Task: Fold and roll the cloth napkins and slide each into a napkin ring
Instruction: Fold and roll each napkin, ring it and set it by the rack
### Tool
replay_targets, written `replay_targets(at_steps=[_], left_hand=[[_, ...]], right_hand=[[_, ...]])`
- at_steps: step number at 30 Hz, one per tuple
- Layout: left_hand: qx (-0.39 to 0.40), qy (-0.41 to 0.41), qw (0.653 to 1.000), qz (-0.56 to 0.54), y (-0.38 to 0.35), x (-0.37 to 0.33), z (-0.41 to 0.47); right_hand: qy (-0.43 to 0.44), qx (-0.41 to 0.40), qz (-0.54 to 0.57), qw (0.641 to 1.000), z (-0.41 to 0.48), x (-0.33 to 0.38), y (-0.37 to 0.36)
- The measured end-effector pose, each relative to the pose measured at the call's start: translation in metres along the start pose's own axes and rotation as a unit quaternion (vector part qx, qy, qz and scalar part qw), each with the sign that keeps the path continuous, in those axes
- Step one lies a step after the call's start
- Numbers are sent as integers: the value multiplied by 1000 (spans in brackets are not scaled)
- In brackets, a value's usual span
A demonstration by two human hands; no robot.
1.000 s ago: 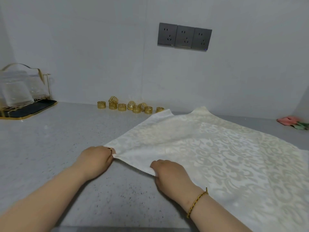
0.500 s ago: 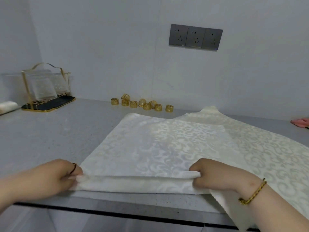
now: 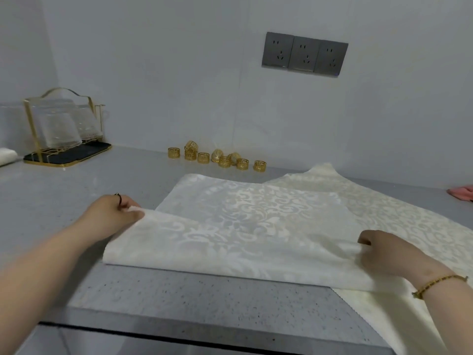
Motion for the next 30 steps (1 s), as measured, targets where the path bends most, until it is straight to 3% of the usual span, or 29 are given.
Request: replay_targets(at_steps=[6,10,16,19,23,28,30], left_hand=[[-69,-2,998,8,-17,-19,29],[-70,15,997,34,-25,-18,47],[-44,52,997,40,-43,3,64],[-47,48,997,49,-43,2,64],[-24,-44,995,84,-42,-27,44],[130,-216,958,137,-87,-81,-2],[187,-237,936,182,-107,-86,-13]], right_hand=[[-10,-89,204,975,17,-13,-6],[-32,-165,262,950,31,-26,-2],[-63,-190,296,934,57,-32,-4],[-84,-189,248,947,69,-34,-17],[-98,-190,232,949,74,-34,-18],[-106,-191,230,949,75,-36,-19],[-100,-189,242,946,75,-35,-18]])
Point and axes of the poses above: each hand's wrist, its own z-axis towards the middle knuckle, its own y-axis out of the back of the hand, x = y × z, the point moved 8 cm from there along z, towards the middle knuckle, and after that the axes turned 6 degrees about z, right-handed, at the moved point
